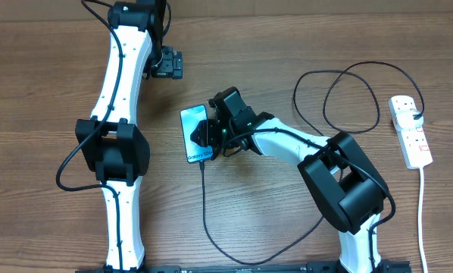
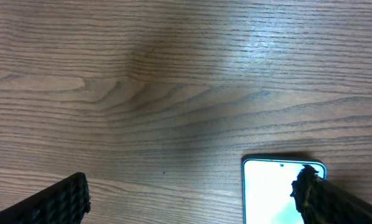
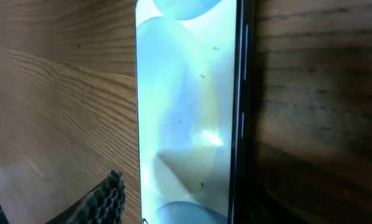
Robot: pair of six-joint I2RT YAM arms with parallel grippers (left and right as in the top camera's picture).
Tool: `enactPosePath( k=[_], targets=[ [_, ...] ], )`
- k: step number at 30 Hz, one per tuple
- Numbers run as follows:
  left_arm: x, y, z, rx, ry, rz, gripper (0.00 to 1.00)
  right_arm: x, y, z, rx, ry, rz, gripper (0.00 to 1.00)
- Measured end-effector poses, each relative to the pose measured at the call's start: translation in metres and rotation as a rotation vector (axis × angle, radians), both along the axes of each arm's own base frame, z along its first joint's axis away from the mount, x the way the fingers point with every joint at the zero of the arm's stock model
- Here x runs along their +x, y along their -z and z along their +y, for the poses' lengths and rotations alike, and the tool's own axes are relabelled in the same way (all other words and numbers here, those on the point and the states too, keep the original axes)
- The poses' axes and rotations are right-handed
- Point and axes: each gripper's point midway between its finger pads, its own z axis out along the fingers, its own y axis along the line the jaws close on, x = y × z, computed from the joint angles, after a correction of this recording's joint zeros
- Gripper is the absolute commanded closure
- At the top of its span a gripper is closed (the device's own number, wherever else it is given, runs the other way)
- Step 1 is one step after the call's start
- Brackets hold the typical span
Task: Plug charger to phone and switch on socket
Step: 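Lower the phone flat onto the table with the right gripper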
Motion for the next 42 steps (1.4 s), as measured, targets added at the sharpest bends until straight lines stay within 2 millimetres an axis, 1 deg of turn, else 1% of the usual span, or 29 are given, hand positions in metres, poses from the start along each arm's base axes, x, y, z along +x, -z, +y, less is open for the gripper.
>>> enactPosePath(
  k=[4, 8, 9, 16, 23, 29, 34, 42],
  targets=[
    [0.0, 0.0, 0.0, 0.0, 0.0, 0.0, 0.0, 0.0, 0.0, -0.001, -0.004, 0.009, 0.007, 0.43],
    [0.0, 0.0, 0.0, 0.0, 0.0, 0.0, 0.0, -0.001, -0.001, -0.001, -0.001, 0.015, 0.013, 0.34],
    [0.0, 0.0, 0.0, 0.0, 0.0, 0.0, 0.0, -0.001, -0.002, -0.001, 0.002, 0.012, 0.012, 0.32],
    [0.0, 0.0, 0.0, 0.0, 0.0, 0.0, 0.0, -0.001, -0.003, -0.001, -0.001, 0.019, 0.013, 0.32],
    [0.0, 0.0, 0.0, 0.0, 0.0, 0.0, 0.0, 0.003, -0.002, -0.008, -0.035, 0.064, 0.013, 0.32],
    [0.0, 0.0, 0.0, 0.0, 0.0, 0.0, 0.0, 0.003, -0.002, -0.015, -0.069, 0.11, 0.039, 0.29],
    [0.0, 0.0, 0.0, 0.0, 0.0, 0.0, 0.0, -0.002, -0.001, -0.019, -0.083, 0.14, 0.08, 0.29],
    [0.0, 0.0, 0.0, 0.0, 0.0, 0.0, 0.0, -0.018, -0.003, -0.014, -0.04, 0.105, 0.17, 0.28]
  ],
)
